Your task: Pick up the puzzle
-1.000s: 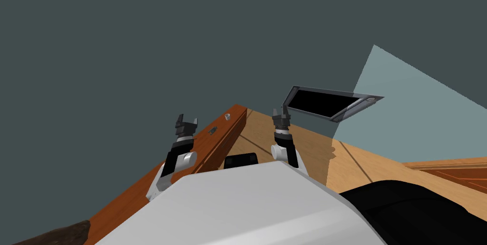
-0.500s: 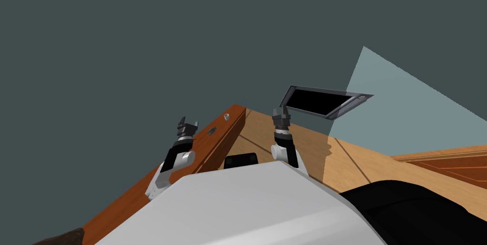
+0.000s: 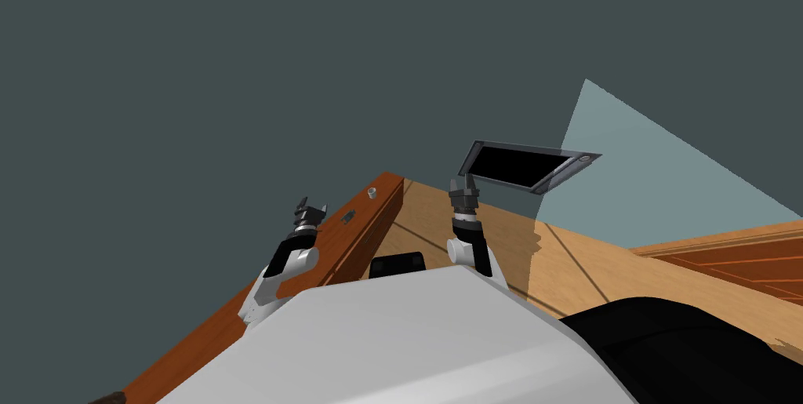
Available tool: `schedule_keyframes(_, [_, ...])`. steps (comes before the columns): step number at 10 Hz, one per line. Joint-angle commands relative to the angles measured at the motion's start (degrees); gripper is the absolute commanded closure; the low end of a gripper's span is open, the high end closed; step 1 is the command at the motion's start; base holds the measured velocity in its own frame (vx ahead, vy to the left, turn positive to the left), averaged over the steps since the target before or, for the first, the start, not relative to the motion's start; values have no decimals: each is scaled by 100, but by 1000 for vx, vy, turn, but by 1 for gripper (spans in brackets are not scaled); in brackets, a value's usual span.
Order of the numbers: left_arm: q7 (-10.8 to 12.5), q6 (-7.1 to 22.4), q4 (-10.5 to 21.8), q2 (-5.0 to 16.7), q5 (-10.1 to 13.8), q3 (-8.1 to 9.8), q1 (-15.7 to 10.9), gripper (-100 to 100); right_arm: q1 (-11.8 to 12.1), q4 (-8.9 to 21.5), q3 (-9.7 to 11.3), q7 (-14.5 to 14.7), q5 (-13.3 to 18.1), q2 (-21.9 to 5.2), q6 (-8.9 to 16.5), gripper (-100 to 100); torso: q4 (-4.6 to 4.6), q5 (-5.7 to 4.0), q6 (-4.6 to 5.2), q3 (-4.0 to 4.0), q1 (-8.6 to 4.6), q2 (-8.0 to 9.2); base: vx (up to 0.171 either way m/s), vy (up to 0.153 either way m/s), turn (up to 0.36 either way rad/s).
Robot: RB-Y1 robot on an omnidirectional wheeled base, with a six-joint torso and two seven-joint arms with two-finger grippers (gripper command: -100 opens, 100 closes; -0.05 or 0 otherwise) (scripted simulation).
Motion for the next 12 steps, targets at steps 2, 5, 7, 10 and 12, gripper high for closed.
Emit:
schedule_keyframes(2, [99,394,262,66,110,81,-118,-100,-1,0,0,0,0,0,0,0,-1,0,3,-1,0,-2,-1,5,-84])
schedule_keyframes(5, [331,880,762,262,363,240,-317,-100,0,0,0,0,0,0,0,0,0,0,-1,0,2,-1,1,9,-80])
schedule_keyframes(7, [444,1268,981,367,493,311,-414,-100,0,0,0,0,0,0,0,0,-1,0,-1,-2,1,-2,9,6,-80])
schedule_keyframes(10, [553,1742,1308,477,625,377,-509,-100,0,0,0,0,0,0,0,0,-1,0,2,-3,1,-6,12,7,-75])
schedule_keyframes(12, [658,2053,1574,590,757,437,-600,-100,0,0,0,0,0,0,0,0,-2,0,1,-5,1,-8,19,4,-81])
